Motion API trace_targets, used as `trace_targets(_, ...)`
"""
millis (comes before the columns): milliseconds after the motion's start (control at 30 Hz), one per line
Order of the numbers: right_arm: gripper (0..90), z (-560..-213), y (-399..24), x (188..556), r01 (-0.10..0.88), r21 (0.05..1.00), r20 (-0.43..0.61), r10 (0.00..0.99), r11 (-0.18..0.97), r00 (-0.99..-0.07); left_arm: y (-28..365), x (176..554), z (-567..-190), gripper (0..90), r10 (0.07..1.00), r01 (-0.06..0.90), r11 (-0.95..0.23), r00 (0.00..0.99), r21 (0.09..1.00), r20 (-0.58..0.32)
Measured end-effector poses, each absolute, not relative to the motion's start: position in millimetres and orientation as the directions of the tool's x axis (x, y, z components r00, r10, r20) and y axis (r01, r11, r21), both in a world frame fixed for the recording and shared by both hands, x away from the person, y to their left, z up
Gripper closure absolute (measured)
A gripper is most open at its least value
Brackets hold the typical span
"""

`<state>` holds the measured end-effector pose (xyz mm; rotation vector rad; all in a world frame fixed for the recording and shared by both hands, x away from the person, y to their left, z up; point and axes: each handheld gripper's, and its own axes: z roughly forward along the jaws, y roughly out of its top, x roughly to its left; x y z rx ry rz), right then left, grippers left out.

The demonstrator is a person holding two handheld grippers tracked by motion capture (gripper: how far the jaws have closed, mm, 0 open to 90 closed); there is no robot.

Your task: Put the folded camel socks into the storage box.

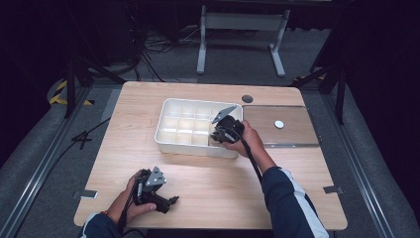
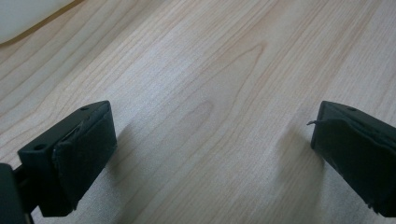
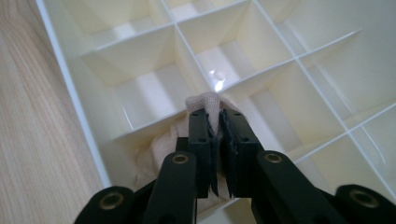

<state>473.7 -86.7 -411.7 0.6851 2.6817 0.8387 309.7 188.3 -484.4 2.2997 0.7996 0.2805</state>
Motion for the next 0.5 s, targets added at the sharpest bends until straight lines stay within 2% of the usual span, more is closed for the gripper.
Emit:
trace_targets(167,83.6,-415,-81,474,0.367,0.545,-0.105,0.495,0.754,-0.863,188,310,-484,0.4,0.615,0.469,-0.582,0.788,0.664,-0.018)
trace_targets(333,83.8,-418,-71,475,0.369,0.463,-0.131,0.474,0.806,-0.871,188,310,-484,0.4,0.615,0.469,-0.582,0.788,0.664,-0.018)
trace_targets(500,84.0,-418,-67,476,0.393,0.431,-0.121,0.484,0.812,-0.867,188,310,-484,0.4,0.616,0.470,-0.582,0.788,0.664,-0.017)
